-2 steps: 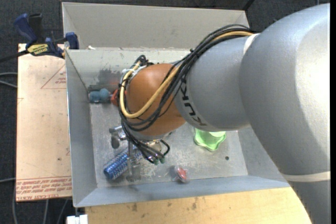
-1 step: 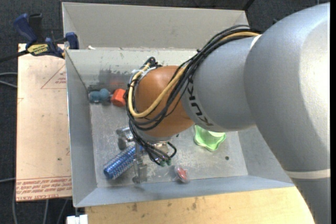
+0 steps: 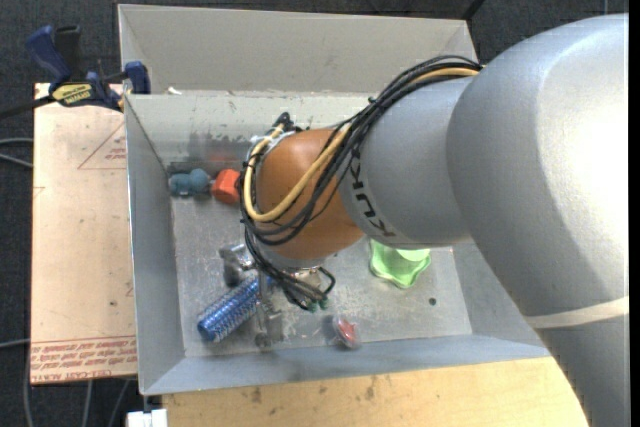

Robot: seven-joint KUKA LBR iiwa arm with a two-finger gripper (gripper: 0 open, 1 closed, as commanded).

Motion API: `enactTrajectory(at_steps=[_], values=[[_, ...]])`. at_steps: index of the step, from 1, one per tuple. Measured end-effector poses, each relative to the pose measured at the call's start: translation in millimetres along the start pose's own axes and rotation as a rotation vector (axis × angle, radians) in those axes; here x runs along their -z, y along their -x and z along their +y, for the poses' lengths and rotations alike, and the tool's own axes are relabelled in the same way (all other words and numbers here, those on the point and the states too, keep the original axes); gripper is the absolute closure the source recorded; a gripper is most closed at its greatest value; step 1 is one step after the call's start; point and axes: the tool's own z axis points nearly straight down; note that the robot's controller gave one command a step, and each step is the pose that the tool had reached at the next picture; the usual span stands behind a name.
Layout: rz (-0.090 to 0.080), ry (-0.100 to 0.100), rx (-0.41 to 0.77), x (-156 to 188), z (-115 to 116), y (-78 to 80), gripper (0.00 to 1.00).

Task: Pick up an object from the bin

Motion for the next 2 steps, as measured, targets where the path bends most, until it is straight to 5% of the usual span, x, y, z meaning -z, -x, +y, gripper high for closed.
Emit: enactTrajectory(at_steps=[1,2], values=[[-0.001,0.001,-0.003,-0.1,0.5,0.3,0.0],[0.0,0.001,-0.003,-0.6,0.4,0.0,1.0]])
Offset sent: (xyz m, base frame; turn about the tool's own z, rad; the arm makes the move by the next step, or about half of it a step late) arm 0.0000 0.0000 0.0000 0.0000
